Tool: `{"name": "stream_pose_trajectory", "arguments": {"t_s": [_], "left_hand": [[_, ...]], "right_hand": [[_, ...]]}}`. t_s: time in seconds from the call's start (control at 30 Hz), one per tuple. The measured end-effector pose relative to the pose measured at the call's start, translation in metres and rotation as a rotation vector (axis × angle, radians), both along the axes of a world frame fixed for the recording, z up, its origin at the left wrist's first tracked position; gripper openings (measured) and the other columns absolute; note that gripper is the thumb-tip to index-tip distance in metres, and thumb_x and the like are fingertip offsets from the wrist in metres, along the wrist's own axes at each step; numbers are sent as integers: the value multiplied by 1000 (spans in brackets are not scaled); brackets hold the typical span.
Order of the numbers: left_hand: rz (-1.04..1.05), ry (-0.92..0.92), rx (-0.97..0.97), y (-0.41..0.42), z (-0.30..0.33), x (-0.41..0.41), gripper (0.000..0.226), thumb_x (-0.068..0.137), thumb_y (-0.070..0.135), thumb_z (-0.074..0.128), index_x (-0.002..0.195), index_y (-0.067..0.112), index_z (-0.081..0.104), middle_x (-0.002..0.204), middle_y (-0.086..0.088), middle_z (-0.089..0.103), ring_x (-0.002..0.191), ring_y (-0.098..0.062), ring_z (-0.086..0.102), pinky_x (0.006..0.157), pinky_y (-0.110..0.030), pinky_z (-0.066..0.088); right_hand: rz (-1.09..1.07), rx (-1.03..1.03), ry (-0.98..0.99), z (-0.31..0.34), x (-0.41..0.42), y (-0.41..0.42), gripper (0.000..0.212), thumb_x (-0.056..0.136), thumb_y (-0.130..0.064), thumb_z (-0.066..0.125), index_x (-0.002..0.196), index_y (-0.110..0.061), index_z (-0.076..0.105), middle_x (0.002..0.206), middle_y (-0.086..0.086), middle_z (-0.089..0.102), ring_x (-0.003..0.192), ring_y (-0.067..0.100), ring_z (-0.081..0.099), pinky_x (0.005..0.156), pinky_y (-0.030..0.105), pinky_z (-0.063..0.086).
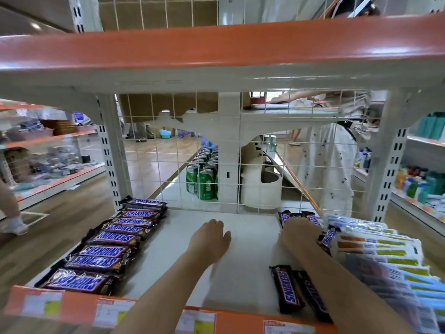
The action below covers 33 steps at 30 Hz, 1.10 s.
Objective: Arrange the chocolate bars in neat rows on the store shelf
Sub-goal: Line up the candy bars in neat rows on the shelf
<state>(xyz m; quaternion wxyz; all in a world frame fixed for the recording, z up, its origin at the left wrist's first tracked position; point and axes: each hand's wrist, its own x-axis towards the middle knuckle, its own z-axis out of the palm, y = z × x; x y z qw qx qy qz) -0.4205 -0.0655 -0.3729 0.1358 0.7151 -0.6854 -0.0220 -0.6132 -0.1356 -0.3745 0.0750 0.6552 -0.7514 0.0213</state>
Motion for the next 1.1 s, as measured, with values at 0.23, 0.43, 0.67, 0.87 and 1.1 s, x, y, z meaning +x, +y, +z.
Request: {"name": "stream_pose_trajectory", "arguments": {"t_s": [0.23, 0.43, 0.67, 0.87, 1.1], "left_hand": [[27, 9, 9, 5, 2, 14, 42, 100, 37, 31, 125, 8, 47, 125, -8, 49, 117, -24, 47, 92, -33, 41], [12, -25, -41, 20, 12, 23, 39, 99, 36, 32, 120, 8, 49, 121, -7, 50, 114, -23, 49, 89, -32, 42], [-66, -117, -112, 47, 33, 26, 35, 98, 32, 40, 120, 7, 48, 122, -8, 49, 116, -24, 46, 91, -35, 43], [-87, -206, -260, 74, 49, 27, 46, 96, 31, 46, 136, 10, 37, 137, -7, 41, 124, -24, 40, 95, -36, 43], [-64, -242, -358, 108, 49, 35, 61, 96, 36, 46, 146, 12, 21, 151, -5, 21, 137, -23, 26, 103, -34, 33]], "right_hand": [[-53, -31, -186, -3, 4, 0, 34, 87, -24, 52, 118, -13, 59, 119, 9, 57, 111, 25, 54, 88, 36, 48], [98, -206, -52, 5, 5, 11, 30, 89, -26, 53, 116, -13, 59, 116, 5, 54, 109, 22, 53, 90, 32, 46], [440, -537, 179, 38, 13, 32, 30, 55, -18, 84, 77, -12, 65, 78, 6, 59, 71, 24, 60, 62, 35, 49], [719, -776, 241, 52, 25, 63, 41, 46, -9, 83, 84, -8, 69, 75, 7, 61, 67, 26, 60, 59, 32, 47], [981, -919, 224, 52, 38, 101, 32, 63, -18, 80, 92, -7, 69, 80, 7, 64, 70, 26, 61, 60, 29, 47]]}}
